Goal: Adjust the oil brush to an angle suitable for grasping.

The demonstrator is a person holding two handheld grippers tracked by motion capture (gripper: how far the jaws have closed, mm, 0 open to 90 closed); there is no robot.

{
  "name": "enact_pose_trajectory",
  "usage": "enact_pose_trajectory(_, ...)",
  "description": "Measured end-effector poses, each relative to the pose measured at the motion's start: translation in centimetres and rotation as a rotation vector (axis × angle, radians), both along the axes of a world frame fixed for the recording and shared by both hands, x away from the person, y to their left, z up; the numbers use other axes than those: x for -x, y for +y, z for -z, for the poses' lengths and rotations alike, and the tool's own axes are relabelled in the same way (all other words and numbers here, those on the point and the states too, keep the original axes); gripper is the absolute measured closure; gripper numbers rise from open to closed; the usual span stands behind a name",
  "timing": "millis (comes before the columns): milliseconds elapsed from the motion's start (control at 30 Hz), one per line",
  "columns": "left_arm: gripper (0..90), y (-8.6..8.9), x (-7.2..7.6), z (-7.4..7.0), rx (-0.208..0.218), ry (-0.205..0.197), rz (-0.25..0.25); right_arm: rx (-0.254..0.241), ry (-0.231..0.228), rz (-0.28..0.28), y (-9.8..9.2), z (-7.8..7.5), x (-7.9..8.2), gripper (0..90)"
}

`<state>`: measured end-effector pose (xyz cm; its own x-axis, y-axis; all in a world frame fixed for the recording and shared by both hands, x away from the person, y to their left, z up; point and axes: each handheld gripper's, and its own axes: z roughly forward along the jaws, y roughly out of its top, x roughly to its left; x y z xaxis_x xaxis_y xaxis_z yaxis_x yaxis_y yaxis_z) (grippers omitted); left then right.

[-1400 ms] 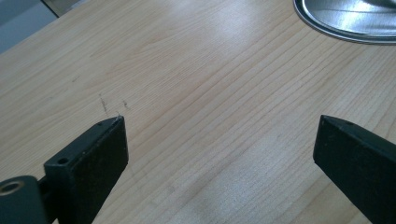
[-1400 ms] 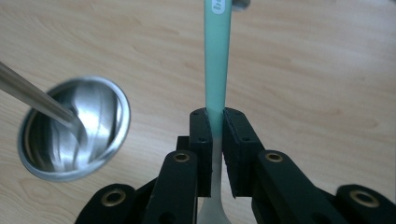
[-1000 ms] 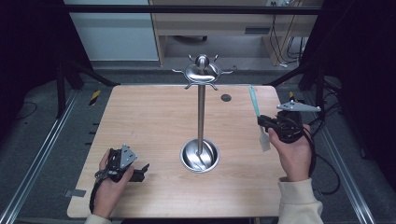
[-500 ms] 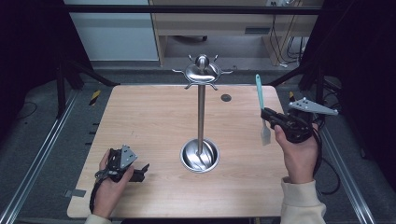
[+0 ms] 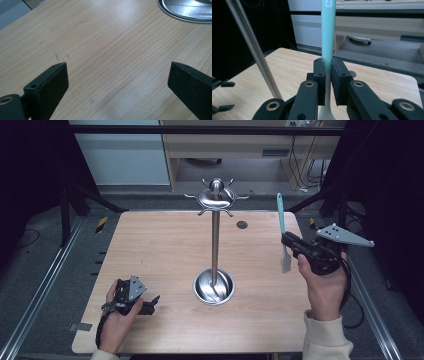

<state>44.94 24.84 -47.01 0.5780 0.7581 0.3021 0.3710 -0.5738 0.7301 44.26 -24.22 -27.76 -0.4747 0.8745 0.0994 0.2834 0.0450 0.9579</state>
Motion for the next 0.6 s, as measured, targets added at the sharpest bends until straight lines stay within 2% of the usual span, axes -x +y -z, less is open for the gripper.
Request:
enact_pose_trajectory(300, 2.7, 0.1, 0.0, 0.0, 0.001, 0.0, -0.003, 0.001, -0.048, -0.05, 1.0, -1.1, 1.1, 82.7)
enact_pose_trajectory(600, 2.7, 0.1, 0.0, 0.0, 0.001, 0.0, -0.004, 0.01, -0.065, -0.084, 1.8, -1.6, 1.6, 82.7)
